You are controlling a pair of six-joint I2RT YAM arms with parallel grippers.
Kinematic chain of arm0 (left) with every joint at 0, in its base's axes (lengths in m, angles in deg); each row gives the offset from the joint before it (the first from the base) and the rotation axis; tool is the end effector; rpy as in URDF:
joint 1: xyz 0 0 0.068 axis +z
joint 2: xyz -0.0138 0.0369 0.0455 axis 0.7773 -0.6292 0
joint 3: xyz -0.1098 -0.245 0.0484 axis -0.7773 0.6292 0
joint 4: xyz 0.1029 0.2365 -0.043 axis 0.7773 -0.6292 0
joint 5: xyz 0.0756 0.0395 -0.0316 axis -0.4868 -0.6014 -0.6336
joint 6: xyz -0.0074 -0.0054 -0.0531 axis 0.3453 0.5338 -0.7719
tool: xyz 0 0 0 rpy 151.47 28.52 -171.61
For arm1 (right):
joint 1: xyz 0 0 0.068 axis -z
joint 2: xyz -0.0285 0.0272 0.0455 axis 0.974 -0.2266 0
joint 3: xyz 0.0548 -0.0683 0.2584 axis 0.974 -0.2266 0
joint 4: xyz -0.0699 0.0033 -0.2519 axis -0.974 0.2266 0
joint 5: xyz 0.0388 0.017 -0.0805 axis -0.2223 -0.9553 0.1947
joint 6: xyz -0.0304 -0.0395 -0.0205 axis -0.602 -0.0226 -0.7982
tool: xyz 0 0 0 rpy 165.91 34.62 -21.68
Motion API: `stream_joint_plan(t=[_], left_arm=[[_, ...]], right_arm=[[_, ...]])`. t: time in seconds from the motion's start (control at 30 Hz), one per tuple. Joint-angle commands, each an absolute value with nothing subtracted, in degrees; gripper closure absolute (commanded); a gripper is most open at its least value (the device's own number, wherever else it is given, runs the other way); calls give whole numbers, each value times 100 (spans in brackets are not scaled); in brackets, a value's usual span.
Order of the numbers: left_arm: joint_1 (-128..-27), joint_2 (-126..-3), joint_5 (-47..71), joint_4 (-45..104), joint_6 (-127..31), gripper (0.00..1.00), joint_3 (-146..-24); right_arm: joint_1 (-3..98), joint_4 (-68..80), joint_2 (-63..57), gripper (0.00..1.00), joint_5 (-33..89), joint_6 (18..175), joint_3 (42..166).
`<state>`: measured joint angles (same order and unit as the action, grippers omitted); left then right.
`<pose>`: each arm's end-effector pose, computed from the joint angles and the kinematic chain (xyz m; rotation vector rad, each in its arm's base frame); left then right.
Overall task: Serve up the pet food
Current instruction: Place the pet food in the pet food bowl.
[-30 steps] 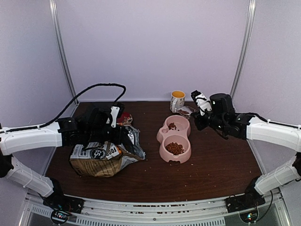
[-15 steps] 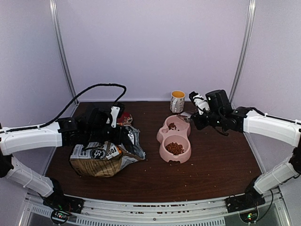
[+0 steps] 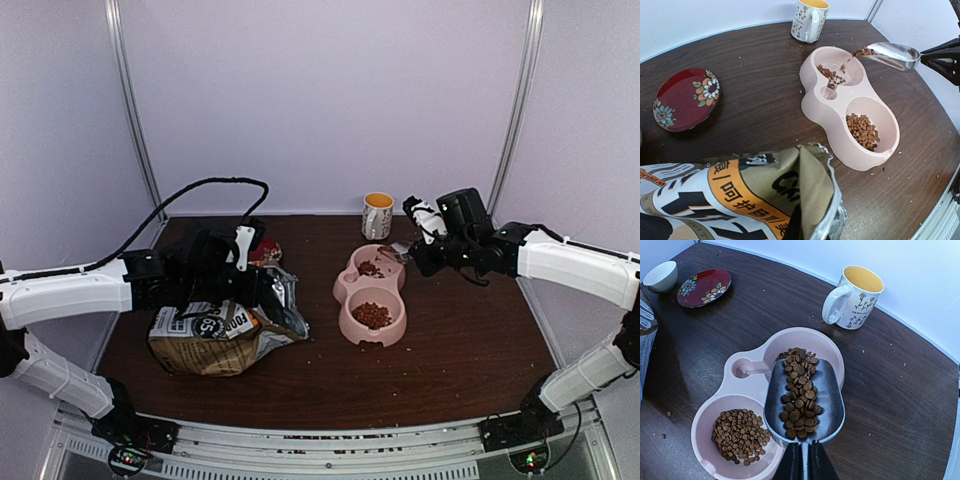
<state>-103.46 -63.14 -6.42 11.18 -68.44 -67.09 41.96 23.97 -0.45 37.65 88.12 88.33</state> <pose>0.1791 -0.2225 0.2777 0.3001 2.2319 -0.6264 0.2519 0.1744 0.2840 -0.6764 2.1315 0.2808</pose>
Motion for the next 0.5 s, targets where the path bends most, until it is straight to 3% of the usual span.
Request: stream_joint_plan(t=[0.0, 0.47], left_arm=[[-10278, -6200, -897, 1258, -6881, 100, -6652], [-10278, -6311, -787, 1337, -6796, 100, -6740]], right_arm=[[4236, 2444, 71, 100, 3770, 8777, 9058], [4236, 2599, 227, 100, 3809, 8787, 9123]])
